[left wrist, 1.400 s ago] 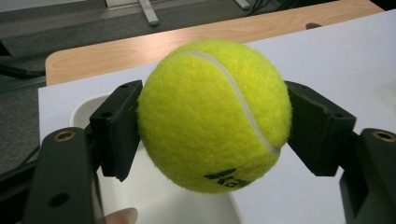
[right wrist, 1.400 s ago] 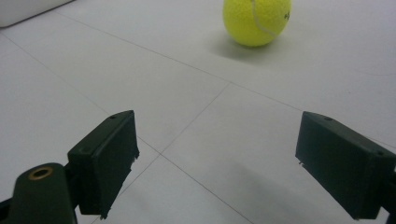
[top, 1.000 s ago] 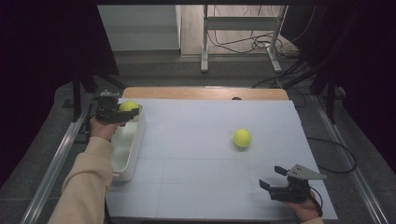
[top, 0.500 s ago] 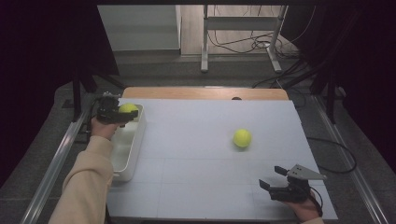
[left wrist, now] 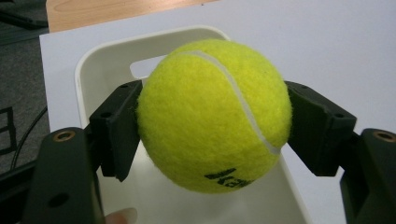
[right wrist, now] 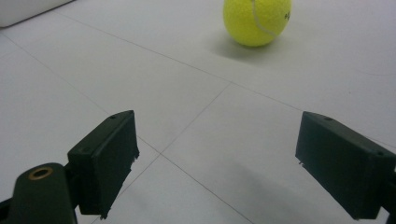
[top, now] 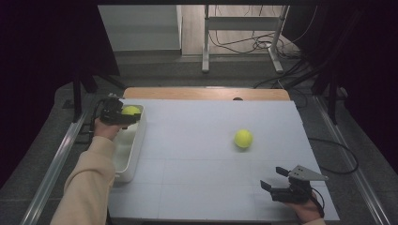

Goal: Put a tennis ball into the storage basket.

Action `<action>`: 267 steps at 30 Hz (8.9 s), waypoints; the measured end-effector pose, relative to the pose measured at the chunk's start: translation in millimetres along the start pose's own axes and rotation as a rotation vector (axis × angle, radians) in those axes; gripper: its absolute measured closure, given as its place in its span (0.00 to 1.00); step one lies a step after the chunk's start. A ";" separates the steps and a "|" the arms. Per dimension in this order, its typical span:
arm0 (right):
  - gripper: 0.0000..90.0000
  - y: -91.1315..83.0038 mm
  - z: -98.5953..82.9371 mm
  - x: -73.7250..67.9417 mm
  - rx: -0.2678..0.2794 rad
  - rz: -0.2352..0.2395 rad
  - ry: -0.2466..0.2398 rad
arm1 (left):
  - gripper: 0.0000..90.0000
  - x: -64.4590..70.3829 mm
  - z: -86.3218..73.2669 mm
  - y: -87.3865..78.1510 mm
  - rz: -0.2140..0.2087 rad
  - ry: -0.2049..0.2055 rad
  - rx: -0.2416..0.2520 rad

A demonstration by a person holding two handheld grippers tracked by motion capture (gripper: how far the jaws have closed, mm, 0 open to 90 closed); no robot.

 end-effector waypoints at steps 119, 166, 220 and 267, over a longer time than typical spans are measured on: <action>0.15 2.5 4.4 0.6 0.020 0.013 -0.006 | 0.17 240.3 -2.5 -31.0 -0.543 0.336 0.237; 0.15 1.0 4.1 1.7 0.021 0.013 -0.004 | 0.17 288.1 -9.2 39.4 -0.553 0.400 0.156; 0.15 1.6 5.1 2.3 0.026 0.010 -0.011 | 0.16 329.1 0.1 102.2 -0.574 0.423 0.112; 0.15 1.9 5.7 1.0 0.026 0.017 -0.008 | 0.09 359.5 17.6 154.0 -0.520 0.433 0.002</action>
Point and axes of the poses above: each handheld gripper's, and its own axes: y roughly forward along the jaws, z roughly out of its top, x roughly to its right, the point moved 9 cm from there along y, roughly forward along the jaws, and after that the axes turned 1 degree about x, right-handed, at the moved point
